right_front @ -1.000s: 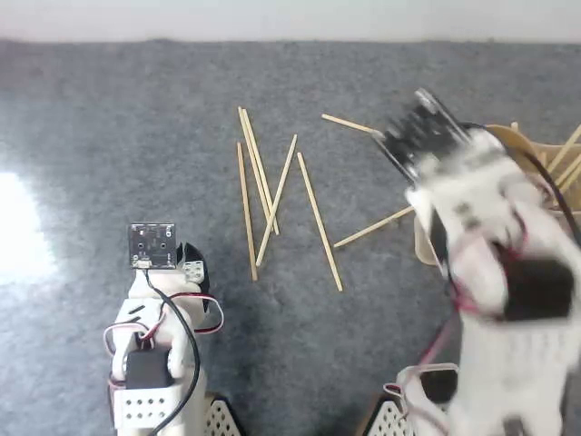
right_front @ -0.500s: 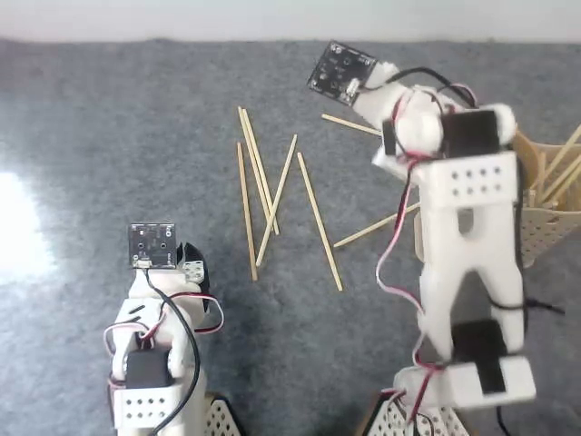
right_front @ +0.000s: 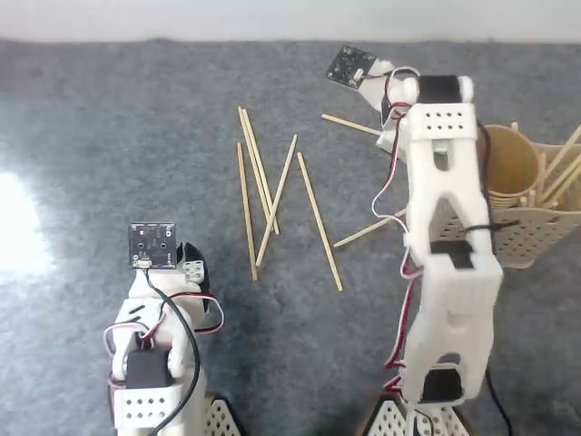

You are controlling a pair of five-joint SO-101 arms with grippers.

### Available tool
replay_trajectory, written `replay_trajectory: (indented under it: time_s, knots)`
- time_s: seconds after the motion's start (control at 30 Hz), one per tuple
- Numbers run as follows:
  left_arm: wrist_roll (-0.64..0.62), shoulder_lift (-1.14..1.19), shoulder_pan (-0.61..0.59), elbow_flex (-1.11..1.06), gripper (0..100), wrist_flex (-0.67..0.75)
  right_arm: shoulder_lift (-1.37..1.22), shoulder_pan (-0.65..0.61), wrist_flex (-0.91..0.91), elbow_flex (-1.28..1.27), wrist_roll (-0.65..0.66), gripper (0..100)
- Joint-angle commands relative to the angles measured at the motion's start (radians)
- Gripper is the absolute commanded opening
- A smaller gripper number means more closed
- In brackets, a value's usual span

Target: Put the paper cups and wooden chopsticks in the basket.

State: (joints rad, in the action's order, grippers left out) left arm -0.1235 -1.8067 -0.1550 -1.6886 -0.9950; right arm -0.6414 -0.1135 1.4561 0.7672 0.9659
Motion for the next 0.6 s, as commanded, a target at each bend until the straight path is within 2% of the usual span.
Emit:
replay_trajectory:
  time_s: [0.0, 0.4, 0.57]
  knots:
    - [0.009, -0.012, 0.0, 0.005, 2, 0.02, -0.125, 0.016, -0.076, 0.15, 0.014, 11.1]
    - [0.009, -0.012, 0.0, 0.005, 2, 0.018, -0.7, 0.062, -0.311, 0.632, 0.02, 11.1]
    - [0.009, -0.009, 0.029, 0.005, 2, 0.017, -0.799, 0.065, -0.254, 0.784, 0.02, 11.3]
